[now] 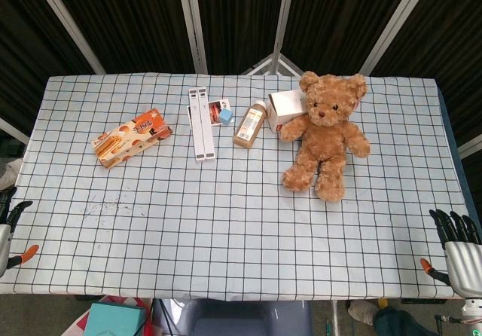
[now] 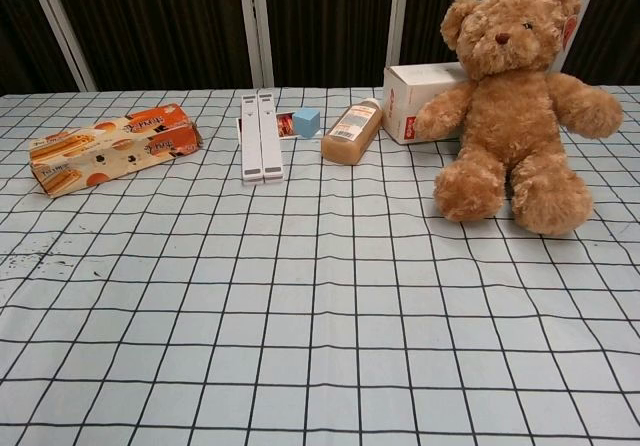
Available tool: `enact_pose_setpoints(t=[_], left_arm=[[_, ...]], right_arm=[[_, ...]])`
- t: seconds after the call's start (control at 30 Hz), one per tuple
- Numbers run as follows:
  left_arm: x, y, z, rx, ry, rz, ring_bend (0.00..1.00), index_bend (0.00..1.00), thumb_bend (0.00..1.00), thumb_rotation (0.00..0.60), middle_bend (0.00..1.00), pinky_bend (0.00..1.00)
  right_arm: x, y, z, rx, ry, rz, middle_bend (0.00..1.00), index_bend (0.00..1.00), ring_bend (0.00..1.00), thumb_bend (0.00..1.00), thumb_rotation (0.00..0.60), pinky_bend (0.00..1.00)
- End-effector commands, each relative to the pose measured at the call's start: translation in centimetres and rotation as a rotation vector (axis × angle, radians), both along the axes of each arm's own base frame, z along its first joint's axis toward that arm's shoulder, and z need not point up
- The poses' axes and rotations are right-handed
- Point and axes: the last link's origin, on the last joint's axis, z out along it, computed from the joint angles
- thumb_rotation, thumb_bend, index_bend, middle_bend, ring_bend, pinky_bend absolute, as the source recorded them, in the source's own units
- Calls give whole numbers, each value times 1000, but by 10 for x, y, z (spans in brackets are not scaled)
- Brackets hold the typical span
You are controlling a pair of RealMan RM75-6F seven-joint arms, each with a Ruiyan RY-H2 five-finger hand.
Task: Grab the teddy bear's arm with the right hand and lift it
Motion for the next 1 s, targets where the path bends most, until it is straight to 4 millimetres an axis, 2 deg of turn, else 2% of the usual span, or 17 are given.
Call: enact_pose_setpoints(t=[0.03,0.4,0.63,0.73,0.83,1.0], left_arm=[[0,0,1,2,-2,1,0,196,244,600,0,30],[2,-2,1,5,-6,-15,0,196,244,600,0,30],[0,0,0,-2,-8,11,0,196,244,600,0,30],[2,-2,-2,-4,-2,0,0,196,244,600,0,30],[2,-2,-4,-12,-6,4,0,196,244,600,0,30],[0,4,-4,-1,-2,17,0,196,244,600,0,30]], right_arm=[[0,0,0,0,0,-1,107,0,19,231,600,0],[-3,-1,2,-2,-23,-15,107,0,19,231,600,0],[-5,-11,-3,-26,-248,-43,107,0,46,231,600,0],[-11,-28,-7,0,-347,-79,107,0,59,231,600,0],[-14,-58,-7,35,-486,-143,107,0,62,230,600,0],[-3,-117,-2,57,-663,-193,107,0,67,231,600,0]])
